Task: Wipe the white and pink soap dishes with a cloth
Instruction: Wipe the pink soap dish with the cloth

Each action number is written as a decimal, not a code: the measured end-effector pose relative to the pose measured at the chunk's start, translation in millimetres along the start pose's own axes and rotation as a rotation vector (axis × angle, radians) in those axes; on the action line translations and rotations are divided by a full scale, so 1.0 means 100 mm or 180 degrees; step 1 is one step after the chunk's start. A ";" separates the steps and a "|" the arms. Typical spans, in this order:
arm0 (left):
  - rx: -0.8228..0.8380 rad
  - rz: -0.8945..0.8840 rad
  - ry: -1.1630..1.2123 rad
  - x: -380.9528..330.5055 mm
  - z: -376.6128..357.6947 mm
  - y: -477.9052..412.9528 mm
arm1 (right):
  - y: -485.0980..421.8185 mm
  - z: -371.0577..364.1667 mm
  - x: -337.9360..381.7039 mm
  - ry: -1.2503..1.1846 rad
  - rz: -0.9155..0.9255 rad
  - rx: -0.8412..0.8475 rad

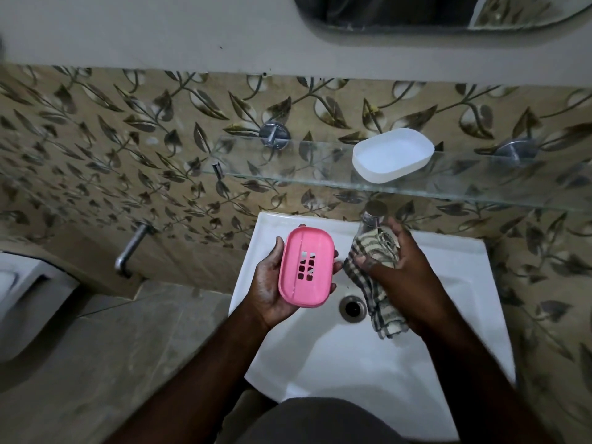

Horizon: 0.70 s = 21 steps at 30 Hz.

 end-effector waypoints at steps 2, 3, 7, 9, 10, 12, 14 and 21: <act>-0.0110 -0.0062 -0.0027 -0.05 0.01 0.01 | 0.03 -0.06 0.08 -0.0252 -0.0005 0.0097; -0.0188 -0.0114 -0.0030 -0.07 0.01 0.01 | 0.04 -0.11 0.13 -0.0316 0.0016 0.0187; -0.0461 -0.0287 -0.0143 -0.14 0.03 0.02 | 0.07 -0.31 0.27 -0.0673 0.0038 0.0382; -0.0420 -0.0301 -0.0179 -0.12 -0.04 0.00 | 0.06 -0.45 0.27 -0.0819 -0.0003 0.0444; -0.0337 -0.0289 -0.0167 -0.11 -0.09 -0.01 | 0.05 -0.52 0.24 -0.0863 -0.0054 0.0447; -0.0223 -0.0328 -0.0123 -0.08 -0.14 -0.02 | 0.02 -0.64 0.18 -0.0919 -0.0164 0.0359; -0.0166 -0.0352 -0.0077 -0.05 -0.16 -0.03 | -0.04 -0.71 0.17 -0.0900 -0.0170 0.0216; -0.0466 -0.0504 -0.0184 -0.25 -0.02 0.00 | 0.03 -1.00 0.02 -0.0206 -0.0102 0.0269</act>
Point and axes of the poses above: each hand's wrist, its own y-axis away from the middle knuckle, its own z-axis out of the back of the hand, x = y × z, the point moved 10 cm from there along -y, towards the middle knuckle, and after that the axes turned 8 degrees about z, right-handed, at the moved point
